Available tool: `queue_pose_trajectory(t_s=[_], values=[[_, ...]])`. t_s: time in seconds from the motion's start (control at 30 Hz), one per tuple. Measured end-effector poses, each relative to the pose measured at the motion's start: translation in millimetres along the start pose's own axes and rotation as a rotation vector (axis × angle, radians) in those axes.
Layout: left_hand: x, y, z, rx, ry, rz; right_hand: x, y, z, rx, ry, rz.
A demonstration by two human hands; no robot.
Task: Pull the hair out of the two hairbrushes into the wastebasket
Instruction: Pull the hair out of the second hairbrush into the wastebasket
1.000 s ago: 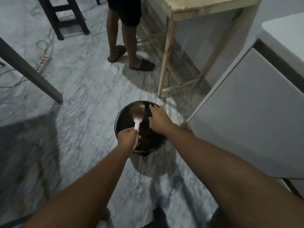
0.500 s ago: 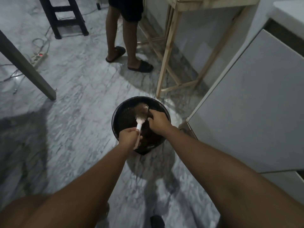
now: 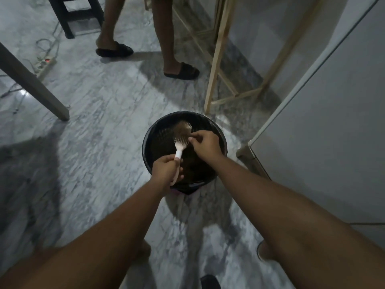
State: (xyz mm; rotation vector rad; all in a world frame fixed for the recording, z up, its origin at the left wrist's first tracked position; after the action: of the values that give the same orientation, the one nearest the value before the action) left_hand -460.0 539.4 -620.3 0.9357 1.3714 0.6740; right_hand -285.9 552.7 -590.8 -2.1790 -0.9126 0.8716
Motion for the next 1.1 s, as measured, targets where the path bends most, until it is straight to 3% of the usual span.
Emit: queue_pose_trajectory(t_s=[0.2,0.33,0.57,0.7,0.8,0.9,1.1], values=[[18,-16,9,0.015,0.038,0.024,17,24,11,0.089,0.058,0.076],[24,-28,10,0.016,0.051,0.021,24,40,2,0.143,0.193,0.126],[22,-34,13,0.034,0.041,0.023,13,52,-13,0.554,0.564,0.183],[26,-27,15,0.01,0.065,0.022,13,51,-22,0.751,0.669,0.258],[26,-23,18,-0.024,0.072,0.01,28,54,-13,0.664,0.486,0.353],[27,-20,18,-0.007,0.067,0.018,35,57,6,0.211,0.097,0.461],[27,-22,17,0.016,-0.03,0.046,26,33,21,0.206,-0.099,0.135]])
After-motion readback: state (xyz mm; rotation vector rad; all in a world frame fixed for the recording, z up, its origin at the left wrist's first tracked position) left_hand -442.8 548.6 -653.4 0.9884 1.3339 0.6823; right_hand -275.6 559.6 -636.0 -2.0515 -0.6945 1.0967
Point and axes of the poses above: each hand's wrist, its own x-axis towards the middle knuckle, its own z-axis out of the palm, y = z × x, the point moved 7 cm from there along x, towards the middle knuckle, and after that the axes turned 12 degrees about z, right-handed, at the moved point
